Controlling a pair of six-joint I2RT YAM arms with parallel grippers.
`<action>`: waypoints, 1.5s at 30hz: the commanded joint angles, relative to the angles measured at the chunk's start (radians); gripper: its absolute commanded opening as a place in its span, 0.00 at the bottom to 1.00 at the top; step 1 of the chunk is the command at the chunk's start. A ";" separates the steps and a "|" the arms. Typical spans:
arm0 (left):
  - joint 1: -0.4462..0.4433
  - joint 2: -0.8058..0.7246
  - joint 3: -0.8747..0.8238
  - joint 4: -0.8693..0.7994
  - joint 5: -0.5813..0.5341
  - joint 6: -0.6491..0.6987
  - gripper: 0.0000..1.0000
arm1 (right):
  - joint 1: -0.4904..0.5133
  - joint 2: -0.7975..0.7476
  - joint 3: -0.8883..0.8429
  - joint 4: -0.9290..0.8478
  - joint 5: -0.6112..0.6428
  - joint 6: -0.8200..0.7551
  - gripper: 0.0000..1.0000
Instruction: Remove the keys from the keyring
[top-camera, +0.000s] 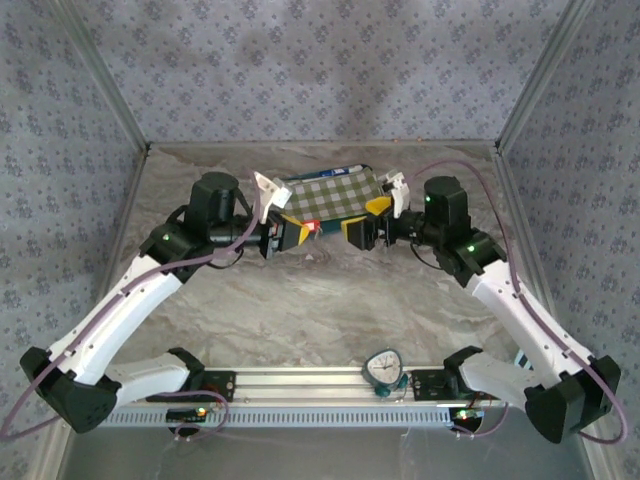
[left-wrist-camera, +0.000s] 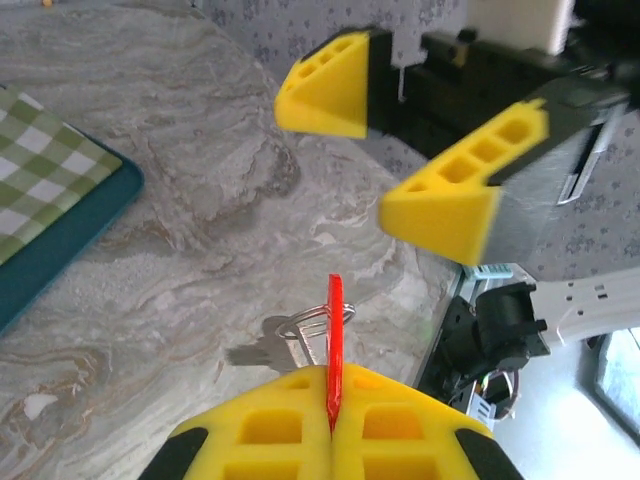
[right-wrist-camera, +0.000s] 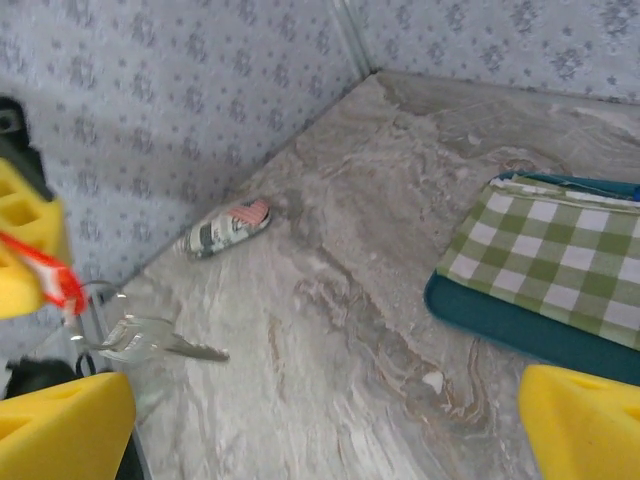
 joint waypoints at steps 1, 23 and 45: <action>0.009 0.013 0.055 0.057 0.023 -0.048 0.00 | -0.012 -0.002 -0.091 0.330 -0.072 0.157 1.00; 0.014 0.060 0.156 0.061 -0.014 -0.201 0.00 | 0.155 -0.050 -0.218 0.607 0.010 -0.010 0.92; 0.015 0.028 0.136 0.177 0.101 -0.291 0.00 | 0.092 0.135 -0.066 0.885 -0.349 0.343 0.93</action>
